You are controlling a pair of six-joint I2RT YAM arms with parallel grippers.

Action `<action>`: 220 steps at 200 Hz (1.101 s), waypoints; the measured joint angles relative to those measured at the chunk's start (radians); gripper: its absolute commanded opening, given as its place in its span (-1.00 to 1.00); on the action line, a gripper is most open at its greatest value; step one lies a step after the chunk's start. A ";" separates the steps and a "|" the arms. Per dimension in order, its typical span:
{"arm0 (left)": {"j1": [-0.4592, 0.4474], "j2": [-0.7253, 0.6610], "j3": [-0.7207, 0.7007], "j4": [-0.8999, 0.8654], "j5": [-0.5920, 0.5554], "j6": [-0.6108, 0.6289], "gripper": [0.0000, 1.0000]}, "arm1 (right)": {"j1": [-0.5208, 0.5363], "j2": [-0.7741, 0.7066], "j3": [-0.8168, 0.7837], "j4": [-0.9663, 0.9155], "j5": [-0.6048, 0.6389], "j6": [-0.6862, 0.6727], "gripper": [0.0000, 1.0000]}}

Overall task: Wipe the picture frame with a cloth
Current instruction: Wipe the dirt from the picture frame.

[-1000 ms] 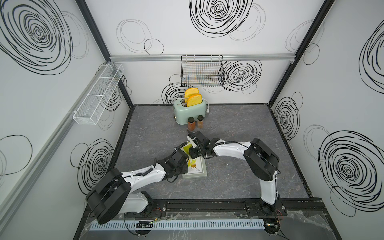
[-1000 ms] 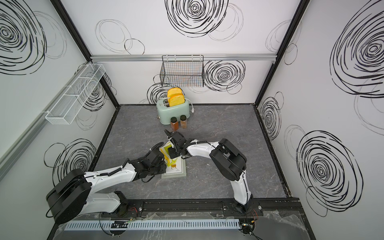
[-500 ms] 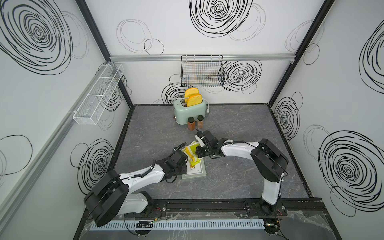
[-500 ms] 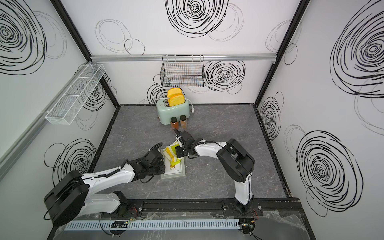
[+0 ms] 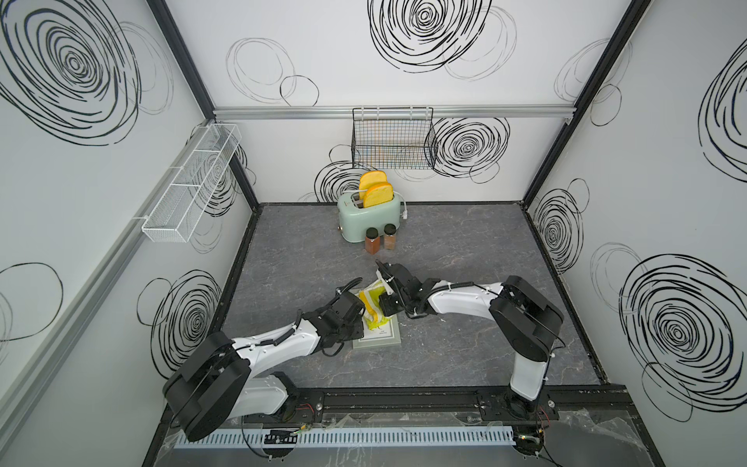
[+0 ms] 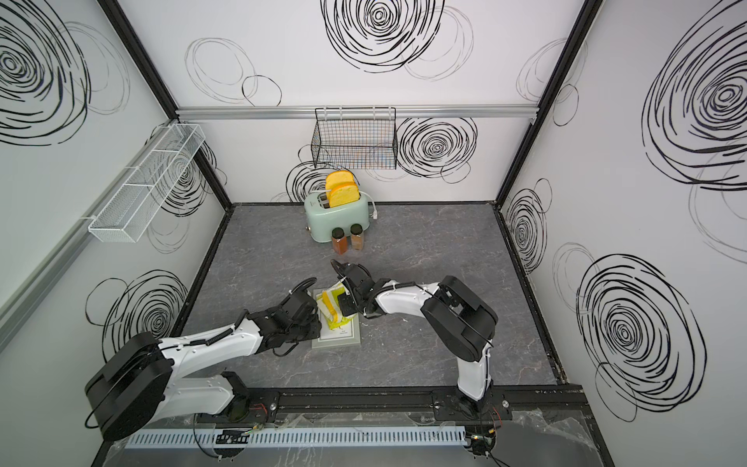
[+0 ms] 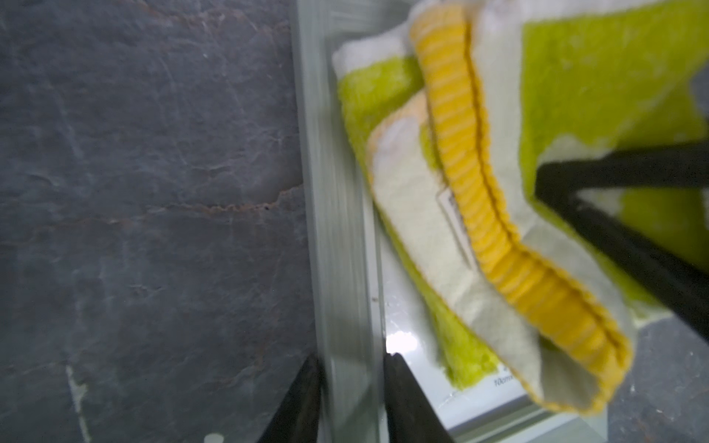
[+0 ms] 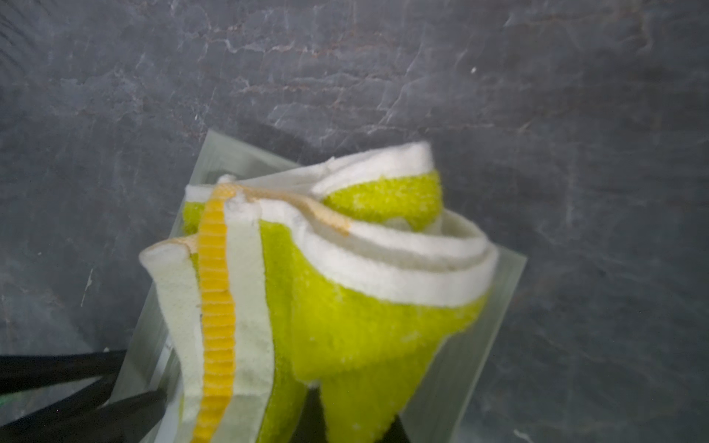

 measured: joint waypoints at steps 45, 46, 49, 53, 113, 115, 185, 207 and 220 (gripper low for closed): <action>0.003 0.000 0.000 0.000 0.004 0.000 -0.34 | 0.085 -0.105 -0.092 -0.054 0.038 0.056 -1.00; 0.003 0.000 0.000 0.000 0.004 0.000 -0.34 | 0.084 -0.104 -0.090 -0.056 0.039 0.055 -1.00; 0.003 0.000 0.000 0.001 0.004 0.000 -0.34 | 0.078 -0.100 -0.083 -0.063 0.038 0.055 -1.00; 0.003 0.000 0.000 0.000 0.004 0.000 -0.34 | 0.070 -0.093 -0.071 -0.070 0.039 0.053 -1.00; 0.003 -0.028 -0.026 0.018 0.004 -0.001 -0.32 | -0.101 0.071 0.148 -0.092 0.020 -0.016 -1.00; 0.004 -0.029 -0.027 0.018 0.004 -0.001 -0.32 | -0.101 0.070 0.147 -0.091 0.020 -0.018 -1.00; 0.006 -0.014 -0.025 0.023 0.005 0.009 -0.33 | 0.049 -0.103 -0.058 -0.103 0.038 0.025 -1.00; 0.007 -0.013 -0.024 0.023 0.006 0.012 -0.32 | 0.029 -0.066 0.000 -0.139 0.040 0.025 -1.00; 0.008 -0.013 -0.024 0.024 0.010 0.012 -0.32 | -0.002 -0.010 0.069 -0.149 0.040 0.021 -1.00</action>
